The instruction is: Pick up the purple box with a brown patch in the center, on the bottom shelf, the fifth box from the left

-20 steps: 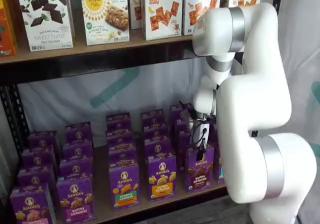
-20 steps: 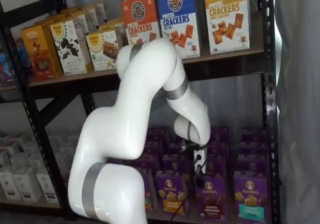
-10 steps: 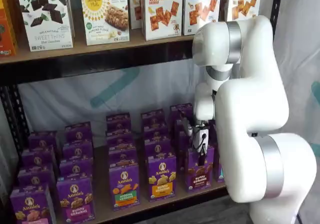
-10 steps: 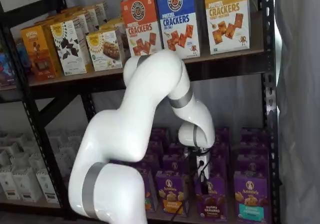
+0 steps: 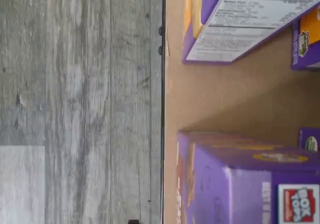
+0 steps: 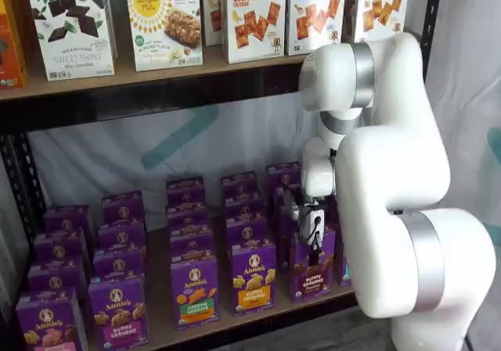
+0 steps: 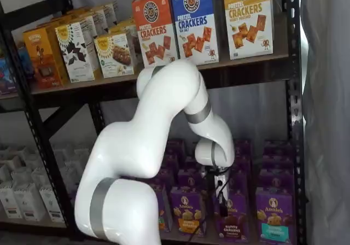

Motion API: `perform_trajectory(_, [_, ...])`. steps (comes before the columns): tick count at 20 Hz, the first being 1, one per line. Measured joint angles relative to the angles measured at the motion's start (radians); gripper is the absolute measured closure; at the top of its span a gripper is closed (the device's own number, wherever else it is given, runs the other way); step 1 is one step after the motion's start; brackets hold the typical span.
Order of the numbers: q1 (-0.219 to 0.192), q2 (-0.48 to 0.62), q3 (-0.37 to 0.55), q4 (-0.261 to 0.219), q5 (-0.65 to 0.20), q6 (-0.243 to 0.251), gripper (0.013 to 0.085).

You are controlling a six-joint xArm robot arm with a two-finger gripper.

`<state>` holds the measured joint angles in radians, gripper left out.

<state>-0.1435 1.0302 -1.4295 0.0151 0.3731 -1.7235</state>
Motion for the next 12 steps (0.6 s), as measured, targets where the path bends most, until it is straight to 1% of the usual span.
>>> perform_trajectory(1, [0.000, 0.001, 0.000, 0.002, -0.002, -0.002, 0.0130])
perform_trajectory(2, [0.000, 0.002, 0.000, 0.007, -0.004, -0.006, 0.0170])
perform_trajectory(3, [0.000, 0.002, 0.001, 0.009, -0.005, -0.008, 0.0170])
perform_trajectory(4, [0.001, 0.002, 0.002, 0.014, -0.007, -0.013, 0.0210])
perform_trajectory(5, [0.001, 0.002, 0.003, 0.020, -0.008, -0.018, 0.0210])
perform_trajectory(7, [0.002, 0.001, 0.004, 0.027, -0.008, -0.023, 0.0290])
perform_trajectory(8, [0.002, 0.000, 0.004, 0.027, -0.008, -0.024, 0.0290])
perform_trajectory(9, [0.002, -0.001, 0.005, 0.028, -0.008, -0.024, 0.0330])
perform_trajectory(10, [0.002, -0.002, 0.006, 0.029, -0.007, -0.025, 0.0330])
perform_trajectory(11, [0.003, -0.004, 0.008, 0.030, -0.007, -0.025, 0.0370])
perform_trajectory(12, [0.003, -0.005, 0.009, 0.030, -0.008, -0.025, 0.0370])
